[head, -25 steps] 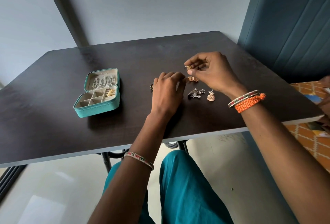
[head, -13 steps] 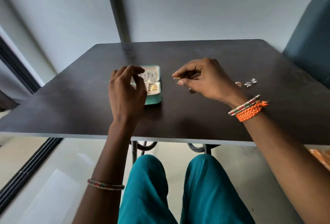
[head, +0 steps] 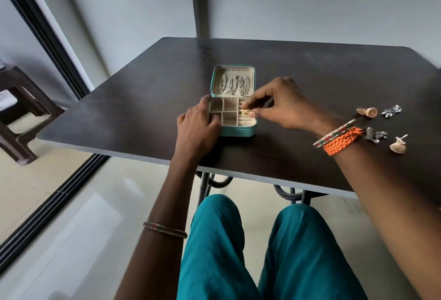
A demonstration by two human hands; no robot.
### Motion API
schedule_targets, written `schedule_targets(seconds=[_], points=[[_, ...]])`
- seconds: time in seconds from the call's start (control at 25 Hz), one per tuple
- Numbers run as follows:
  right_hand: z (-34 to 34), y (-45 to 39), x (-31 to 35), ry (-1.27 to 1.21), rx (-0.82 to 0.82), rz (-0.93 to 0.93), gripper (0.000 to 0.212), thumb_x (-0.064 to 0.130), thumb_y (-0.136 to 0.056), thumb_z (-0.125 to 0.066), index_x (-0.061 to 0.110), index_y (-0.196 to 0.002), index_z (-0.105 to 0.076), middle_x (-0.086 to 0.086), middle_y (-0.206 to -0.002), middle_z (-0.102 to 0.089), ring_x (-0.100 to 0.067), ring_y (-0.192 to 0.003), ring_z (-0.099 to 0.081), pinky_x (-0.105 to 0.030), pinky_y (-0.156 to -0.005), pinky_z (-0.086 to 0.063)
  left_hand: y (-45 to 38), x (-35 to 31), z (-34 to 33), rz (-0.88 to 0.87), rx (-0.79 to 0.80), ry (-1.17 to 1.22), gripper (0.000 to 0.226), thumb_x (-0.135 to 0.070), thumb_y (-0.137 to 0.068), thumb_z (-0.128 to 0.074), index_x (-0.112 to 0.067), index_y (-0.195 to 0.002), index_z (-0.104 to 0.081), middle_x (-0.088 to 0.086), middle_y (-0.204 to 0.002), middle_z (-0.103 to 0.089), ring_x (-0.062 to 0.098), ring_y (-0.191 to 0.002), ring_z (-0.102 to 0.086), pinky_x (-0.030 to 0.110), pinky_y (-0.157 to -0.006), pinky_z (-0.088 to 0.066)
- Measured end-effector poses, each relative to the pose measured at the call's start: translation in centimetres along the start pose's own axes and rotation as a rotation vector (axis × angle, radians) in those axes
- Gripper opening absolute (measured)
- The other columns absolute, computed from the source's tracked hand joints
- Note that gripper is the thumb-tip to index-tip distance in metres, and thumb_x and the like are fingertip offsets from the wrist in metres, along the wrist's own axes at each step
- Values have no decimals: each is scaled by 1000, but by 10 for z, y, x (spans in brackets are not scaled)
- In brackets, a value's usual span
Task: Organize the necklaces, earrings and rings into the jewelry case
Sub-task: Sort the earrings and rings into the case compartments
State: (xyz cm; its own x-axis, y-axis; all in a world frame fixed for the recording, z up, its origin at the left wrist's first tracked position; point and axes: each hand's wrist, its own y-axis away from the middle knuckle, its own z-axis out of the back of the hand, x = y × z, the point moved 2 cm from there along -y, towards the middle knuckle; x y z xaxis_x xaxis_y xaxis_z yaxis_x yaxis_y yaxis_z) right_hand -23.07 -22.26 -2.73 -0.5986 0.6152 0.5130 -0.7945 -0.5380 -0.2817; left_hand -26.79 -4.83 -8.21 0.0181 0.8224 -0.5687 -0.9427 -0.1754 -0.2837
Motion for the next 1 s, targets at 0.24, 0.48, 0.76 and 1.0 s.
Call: schedule_targets(seconds=[0.24, 0.48, 0.76, 1.0], points=[[-5, -4, -1, 31, -2, -9, 22, 9, -76, -77, 15, -97, -75, 2, -93, -73, 10, -68, -57, 4, -62, -38, -2, 2, -2, -18, -15, 3, 63, -30, -76, -30, -18, -138, -39, 10, -126, -59, 27, -117, -50, 39, -102, -28], [-7, -7, 1, 11, 11, 5, 23, 8, -74, -78, 14, -96, -76, 1, -94, -74, 25, -63, -52, 5, -60, -36, -2, 1, 0, -19, -16, 30, 59, -27, -80, -32, -17, -138, -39, 10, -129, -59, 27, -117, -51, 40, -103, -28], [-4, -2, 1, 8, -16, 10, 23, 7, -76, -77, 12, -98, -75, -3, -101, -73, 29, -59, -48, 6, -61, -33, 0, -1, 1, -2, 4, 39, 64, -30, -77, -31, -19, -139, -39, 9, -129, -59, 26, -117, -52, 41, -105, -28], [-9, -2, 1, 50, 13, 1, 21, 7, -75, -77, 15, -94, -76, 2, -94, -73, 14, -65, -56, 7, -65, -36, 1, -2, 2, 14, 4, 49, 54, -23, -86, -38, -19, -139, -39, 9, -128, -59, 25, -115, -53, 41, -106, -28]])
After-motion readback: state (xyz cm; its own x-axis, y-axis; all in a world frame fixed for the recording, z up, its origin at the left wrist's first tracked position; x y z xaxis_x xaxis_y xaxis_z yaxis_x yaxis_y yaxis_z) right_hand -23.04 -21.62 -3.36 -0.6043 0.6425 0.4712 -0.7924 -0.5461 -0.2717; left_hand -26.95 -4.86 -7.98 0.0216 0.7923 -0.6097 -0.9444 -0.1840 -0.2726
